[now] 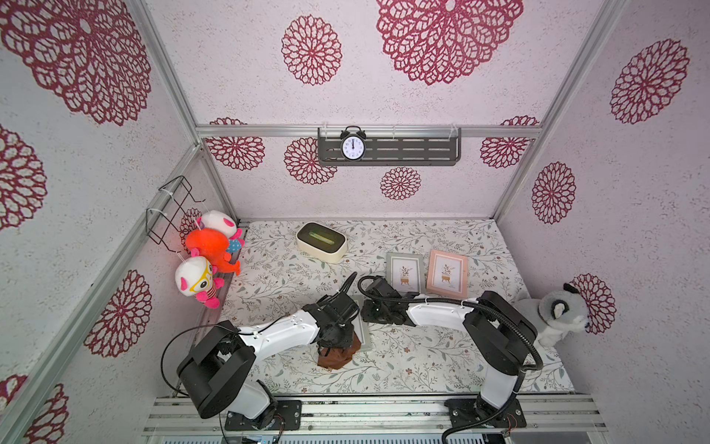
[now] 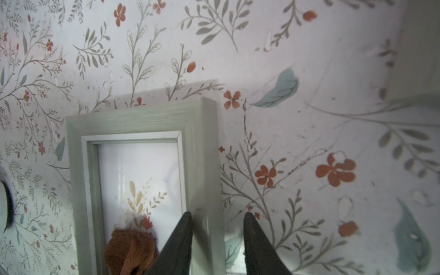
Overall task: Wipe the picture frame with a cloth
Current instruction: Wipe the dirt from the picture frame.
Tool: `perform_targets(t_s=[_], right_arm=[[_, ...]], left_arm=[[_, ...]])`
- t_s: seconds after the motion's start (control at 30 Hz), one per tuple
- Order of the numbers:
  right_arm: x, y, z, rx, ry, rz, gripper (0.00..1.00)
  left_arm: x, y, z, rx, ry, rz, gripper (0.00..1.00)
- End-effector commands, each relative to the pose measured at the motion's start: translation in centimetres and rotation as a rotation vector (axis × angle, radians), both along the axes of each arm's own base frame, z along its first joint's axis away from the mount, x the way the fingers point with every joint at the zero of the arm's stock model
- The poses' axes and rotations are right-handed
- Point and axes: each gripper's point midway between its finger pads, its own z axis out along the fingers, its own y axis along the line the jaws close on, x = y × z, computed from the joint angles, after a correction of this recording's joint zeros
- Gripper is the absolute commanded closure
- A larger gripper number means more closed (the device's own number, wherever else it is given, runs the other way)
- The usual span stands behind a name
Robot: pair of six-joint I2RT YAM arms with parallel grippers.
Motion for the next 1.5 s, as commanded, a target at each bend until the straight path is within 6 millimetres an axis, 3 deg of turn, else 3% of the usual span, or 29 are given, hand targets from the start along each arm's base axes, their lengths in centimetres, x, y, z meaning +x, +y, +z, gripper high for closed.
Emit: perform_targets(t_s=[0.0,0.17,0.37,0.7,0.87,0.93,1.1,1.27,1.47], right_arm=[[-1.7,0.1,-0.4,-0.008,0.027,0.058,0.63],[-1.4,0.9,1.1,0.037,-0.005,0.067,0.62],[-1.4,1.5,0.8,0.046,-0.003,0.083,0.61],[-1.2,1.9,2.3,0.091,-0.044,0.095,0.6],[-1.4,2.2,0.3,0.048,-0.001,0.12,0.6],[-1.5,1.9,-0.6,0.006,0.019,0.121,0.64],[-1.8,0.5,-1.6,-0.068,0.034,0.112,0.74],[-2.5,-0.3,-2.5,-0.106,0.056,0.124,0.76],[-2.9,-0.2,-2.8,-0.114,0.063,0.146,0.76]], left_arm=[[-1.1,1.0,-1.2,0.026,0.024,-0.003,1.0],[-1.5,1.8,-1.1,0.029,0.023,0.011,1.0],[-1.1,1.6,-0.8,0.023,0.009,0.013,1.0],[-1.2,2.0,-0.9,0.024,0.008,0.023,1.0],[-1.0,2.0,-0.8,0.019,0.005,0.026,1.0],[-1.0,2.2,-0.7,0.022,0.002,0.031,1.0],[-1.1,4.2,-0.1,0.048,-0.018,0.074,1.0],[-1.0,6.5,1.0,0.07,-0.049,0.122,1.0],[0.7,7.8,2.3,0.083,-0.127,0.193,1.0]])
